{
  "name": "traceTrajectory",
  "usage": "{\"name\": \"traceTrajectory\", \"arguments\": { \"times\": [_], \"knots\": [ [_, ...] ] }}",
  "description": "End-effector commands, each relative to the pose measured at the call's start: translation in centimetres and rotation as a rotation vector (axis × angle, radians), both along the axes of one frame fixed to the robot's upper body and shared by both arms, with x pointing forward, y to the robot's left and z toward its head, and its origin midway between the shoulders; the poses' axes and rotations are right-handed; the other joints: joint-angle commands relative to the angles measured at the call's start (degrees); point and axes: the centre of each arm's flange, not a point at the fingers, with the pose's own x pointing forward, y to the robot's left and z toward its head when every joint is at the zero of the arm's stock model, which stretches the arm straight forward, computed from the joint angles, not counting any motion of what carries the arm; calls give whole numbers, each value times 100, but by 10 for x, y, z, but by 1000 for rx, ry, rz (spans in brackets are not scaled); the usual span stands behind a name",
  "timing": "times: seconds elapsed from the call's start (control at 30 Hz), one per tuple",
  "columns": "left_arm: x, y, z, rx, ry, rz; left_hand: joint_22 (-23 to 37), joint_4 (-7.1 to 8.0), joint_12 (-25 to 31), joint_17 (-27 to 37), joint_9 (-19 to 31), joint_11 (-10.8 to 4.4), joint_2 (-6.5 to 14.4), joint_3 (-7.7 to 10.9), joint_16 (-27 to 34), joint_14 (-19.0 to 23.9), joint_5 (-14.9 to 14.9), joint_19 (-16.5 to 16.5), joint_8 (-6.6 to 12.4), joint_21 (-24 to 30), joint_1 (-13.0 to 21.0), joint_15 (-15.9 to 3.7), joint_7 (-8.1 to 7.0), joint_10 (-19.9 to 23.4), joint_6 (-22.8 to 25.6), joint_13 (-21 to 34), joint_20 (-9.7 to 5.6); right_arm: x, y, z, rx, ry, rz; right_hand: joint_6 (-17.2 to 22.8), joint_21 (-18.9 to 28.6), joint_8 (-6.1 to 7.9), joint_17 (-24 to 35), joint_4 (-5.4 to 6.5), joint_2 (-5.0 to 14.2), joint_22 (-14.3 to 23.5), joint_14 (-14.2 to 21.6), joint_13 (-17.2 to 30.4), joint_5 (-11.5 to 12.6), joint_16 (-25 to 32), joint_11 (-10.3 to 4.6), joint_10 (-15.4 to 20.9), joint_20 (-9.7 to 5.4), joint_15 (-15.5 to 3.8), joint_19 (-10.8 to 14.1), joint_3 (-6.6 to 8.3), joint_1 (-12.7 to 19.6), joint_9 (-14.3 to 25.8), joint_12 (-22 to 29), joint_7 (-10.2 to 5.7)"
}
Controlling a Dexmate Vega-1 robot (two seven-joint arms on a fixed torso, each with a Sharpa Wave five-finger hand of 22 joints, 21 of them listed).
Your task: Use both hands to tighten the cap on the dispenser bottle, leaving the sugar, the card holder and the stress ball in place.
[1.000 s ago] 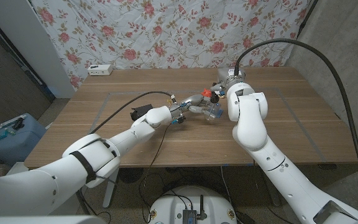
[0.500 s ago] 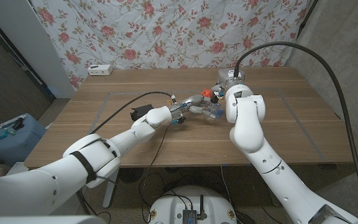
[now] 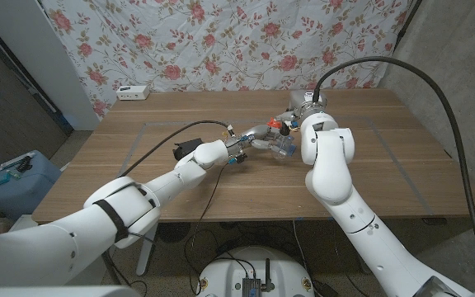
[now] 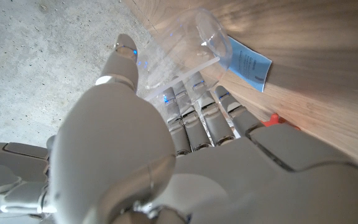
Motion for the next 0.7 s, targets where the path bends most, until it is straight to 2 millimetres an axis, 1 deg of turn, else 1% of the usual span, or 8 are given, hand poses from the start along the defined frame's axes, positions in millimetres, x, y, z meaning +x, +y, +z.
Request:
{"name": "traceTrajectory", "arguments": {
  "times": [0.03,0.1,0.2,0.23,0.27,0.4,0.57,0.7],
  "knots": [
    [1,0,1,5,0,-5,18,379,22,26,28,-8,631,430,21,37,27,18,31,4,-296,-403,-92,59,461,26,-391,-11,-6,8,2,-42,-16,-91,-3,3,41,103,-44,23,64,23,5,-20,62,30,56,-110,27,-115,-242,6,-31,23],
    [1,0,2,4,0,-4,18,378,22,26,28,-5,632,431,19,31,27,19,31,5,-293,-403,-93,59,460,26,-391,-13,-7,10,-2,-51,-19,-302,-7,-119,48,166,-63,23,71,28,27,-26,43,8,70,-81,13,-175,-383,8,-48,-43],
    [2,0,2,4,0,-4,18,376,22,27,28,-2,631,431,22,37,27,19,28,5,-292,-404,-95,58,453,27,-389,-16,-10,13,-16,-50,-22,-624,-29,-325,42,177,-100,23,2,37,73,-72,168,-145,101,-46,-65,-217,-441,18,-104,-116],
    [2,0,2,4,0,-3,18,378,23,27,28,-4,632,432,22,38,27,19,27,5,-293,-405,-94,61,452,27,-390,-16,-11,14,-24,-48,-20,-678,-32,-373,38,163,-114,23,-40,40,93,-93,76,-216,119,-37,-89,-221,-430,23,-124,-107],
    [2,1,2,3,1,-3,18,377,22,27,28,-1,630,432,22,38,27,18,27,4,-293,-401,-95,60,453,27,-386,-17,-12,15,-29,-44,-18,-709,-46,-405,34,145,-125,22,-116,43,112,-126,132,-225,135,-33,-140,-220,-408,27,-119,-125],
    [3,1,2,0,1,0,18,378,23,27,28,-3,631,433,22,38,27,18,24,4,-293,-398,-107,63,446,27,-390,-19,-15,18,-43,-34,-15,-1043,-83,-618,33,69,-165,17,-356,57,196,-195,113,-438,192,5,-350,-215,-319,46,-149,-236],
    [3,2,2,-1,1,2,18,380,21,29,28,3,634,434,22,34,26,16,22,3,-295,-398,-101,59,443,27,-386,-21,-19,22,-53,-21,-2,-1392,-90,-817,47,17,-205,13,-594,68,275,-219,196,-700,235,91,-525,-221,-273,65,-172,-290],
    [4,2,2,-2,2,5,18,376,24,29,28,-2,630,435,23,36,27,16,23,3,-291,-405,-105,66,447,29,-389,-22,-22,25,-56,-2,6,-1826,-86,-1049,59,-116,-227,9,-918,80,388,-235,186,-1022,311,170,-746,-177,-91,92,-175,-365]
  ]
}}
